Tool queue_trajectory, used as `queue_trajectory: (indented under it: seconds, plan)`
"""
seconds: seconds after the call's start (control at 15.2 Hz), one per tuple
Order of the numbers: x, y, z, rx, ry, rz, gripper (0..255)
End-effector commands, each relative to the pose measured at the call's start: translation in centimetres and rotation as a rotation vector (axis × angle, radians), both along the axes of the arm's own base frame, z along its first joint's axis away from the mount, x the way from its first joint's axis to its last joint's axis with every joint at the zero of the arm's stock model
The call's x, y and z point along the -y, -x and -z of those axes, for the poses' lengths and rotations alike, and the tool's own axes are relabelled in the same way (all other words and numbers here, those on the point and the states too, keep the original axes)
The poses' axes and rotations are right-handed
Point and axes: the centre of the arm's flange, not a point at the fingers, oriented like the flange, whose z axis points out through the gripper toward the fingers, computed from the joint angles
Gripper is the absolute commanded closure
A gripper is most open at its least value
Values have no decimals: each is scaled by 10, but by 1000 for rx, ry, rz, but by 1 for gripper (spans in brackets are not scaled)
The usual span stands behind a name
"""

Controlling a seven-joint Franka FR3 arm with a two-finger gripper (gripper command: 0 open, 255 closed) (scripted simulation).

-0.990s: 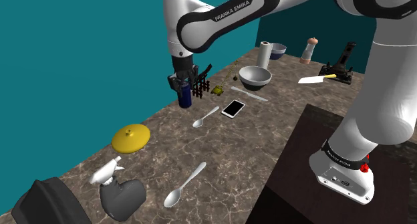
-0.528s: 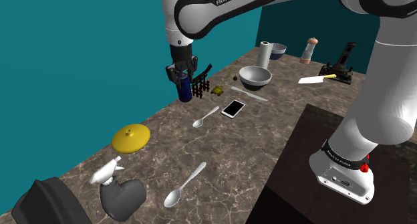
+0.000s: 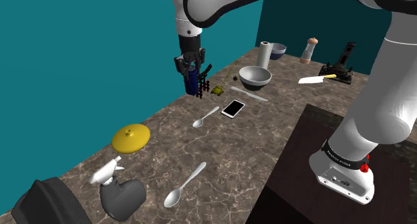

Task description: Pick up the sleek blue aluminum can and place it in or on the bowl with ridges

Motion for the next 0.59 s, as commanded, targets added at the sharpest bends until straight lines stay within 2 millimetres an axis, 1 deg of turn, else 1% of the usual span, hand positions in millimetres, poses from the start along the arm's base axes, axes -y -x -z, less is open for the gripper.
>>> queue_trajectory:
  seconds: [0.0, 0.53]
  plan:
    - [28, 3, -4, 0, 0, -1, 255]
    - [132, 16, -9, 0, 0, -1, 255]
